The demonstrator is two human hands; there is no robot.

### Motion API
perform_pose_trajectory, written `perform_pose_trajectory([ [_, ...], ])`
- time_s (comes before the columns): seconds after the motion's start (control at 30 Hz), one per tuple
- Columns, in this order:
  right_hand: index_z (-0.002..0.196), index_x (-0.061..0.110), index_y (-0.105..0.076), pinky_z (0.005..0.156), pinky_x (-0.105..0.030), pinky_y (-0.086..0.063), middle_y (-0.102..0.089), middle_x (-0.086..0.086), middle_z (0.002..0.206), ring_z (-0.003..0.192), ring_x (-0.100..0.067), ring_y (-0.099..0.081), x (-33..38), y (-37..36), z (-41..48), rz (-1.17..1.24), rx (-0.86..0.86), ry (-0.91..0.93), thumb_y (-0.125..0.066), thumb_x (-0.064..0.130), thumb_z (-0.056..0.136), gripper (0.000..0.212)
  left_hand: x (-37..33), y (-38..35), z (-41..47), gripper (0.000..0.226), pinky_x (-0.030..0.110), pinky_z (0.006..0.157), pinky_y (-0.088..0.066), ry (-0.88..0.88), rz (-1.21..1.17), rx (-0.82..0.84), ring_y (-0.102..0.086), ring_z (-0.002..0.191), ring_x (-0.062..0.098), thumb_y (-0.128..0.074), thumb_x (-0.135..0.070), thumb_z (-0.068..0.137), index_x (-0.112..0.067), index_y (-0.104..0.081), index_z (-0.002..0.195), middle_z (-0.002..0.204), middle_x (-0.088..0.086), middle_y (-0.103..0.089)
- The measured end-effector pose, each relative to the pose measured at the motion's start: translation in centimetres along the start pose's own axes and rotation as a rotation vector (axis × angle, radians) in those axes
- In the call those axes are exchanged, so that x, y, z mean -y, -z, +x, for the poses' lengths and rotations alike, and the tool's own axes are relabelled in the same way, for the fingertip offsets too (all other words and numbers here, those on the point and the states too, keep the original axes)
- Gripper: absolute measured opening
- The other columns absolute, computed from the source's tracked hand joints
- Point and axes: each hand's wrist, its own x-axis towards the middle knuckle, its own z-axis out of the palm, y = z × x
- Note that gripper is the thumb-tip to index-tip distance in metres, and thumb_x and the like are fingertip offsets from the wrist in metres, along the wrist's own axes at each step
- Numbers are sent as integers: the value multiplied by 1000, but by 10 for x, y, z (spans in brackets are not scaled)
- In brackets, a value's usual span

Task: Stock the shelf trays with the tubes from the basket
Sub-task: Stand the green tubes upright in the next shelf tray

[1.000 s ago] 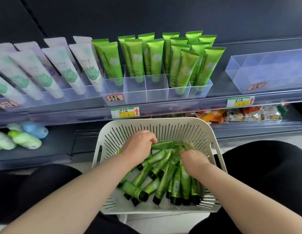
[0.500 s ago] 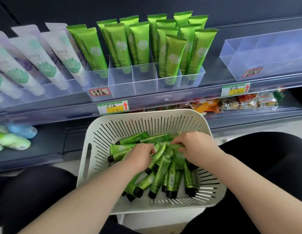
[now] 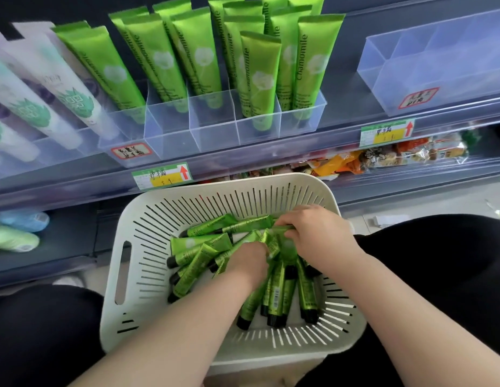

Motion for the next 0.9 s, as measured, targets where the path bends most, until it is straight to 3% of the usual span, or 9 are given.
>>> perform_pose_trajectory([
  [0.13, 112, 35, -66, 79, -33, -50, -63, 8, 110, 104, -17, -54, 0, -1, 1, 18, -5, 13, -60, 17, 89, 29, -2, -1, 4, 25, 30, 82, -54, 43, -31, 19, -65, 96, 21, -57, -10, 93, -14, -64, 116, 114, 6, -65],
  [0.23, 112, 36, -66, 79, -34, -51, -63, 8, 108, 103, -17, -54, 1, -2, 2, 17, -13, 16, -59, 15, 89, 31, 2, 4, 0, 29, 31, 80, -53, 19, 65, 69, -62, 100, 24, -54, -6, 89, -12, -60, 117, 114, 7, -62],
  [0.33, 112, 37, -66, 78, -33, -51, -62, 9, 112, 104, -17, -53, 4, -3, 3, 9, 20, 19, -59, 13, 90, 33, 15, 10, -6, 26, 30, 69, -47, 36, 9, 45, -59, 89, 21, -49, -6, 90, -14, -57, 114, 108, 5, -61],
  [0.53, 106, 35, -66, 73, -29, -45, -62, 11, 103, 99, -16, -52, 16, 14, -3, -21, -73, 71, -57, 16, 90, 27, 36, 52, -35, 13, 32, 68, -52, -56, -243, -266, -62, 77, 13, -54, -18, 96, -26, -64, 96, 90, -6, -67],
  [0.7, 105, 31, -69, 76, -29, -42, -65, 7, 100, 99, -19, -55, 46, 57, 2, -27, -284, 120, -61, 15, 88, 25, 41, 113, -60, 21, 23, 53, -37, -146, -351, -456, -53, 58, -1, -56, -20, 95, -38, -59, 85, 73, -17, -61],
  [0.8, 107, 28, -68, 71, -32, -45, -64, 5, 98, 97, -22, -55, 69, 86, 8, -25, -387, 164, -60, 14, 89, 25, 41, 154, -77, 19, 27, 63, -46, -195, -420, -613, -59, 66, 5, -59, -20, 93, -38, -61, 85, 72, -15, -64],
  [0.9, 110, 25, -66, 66, -34, -48, -63, 4, 99, 96, -22, -54, 88, 112, 16, -29, -485, 198, -58, 13, 90, 24, 39, 196, -92, 23, 43, 75, -56, -274, -563, -707, -67, 77, 18, -57, -15, 93, -36, -61, 85, 81, -7, -69],
])
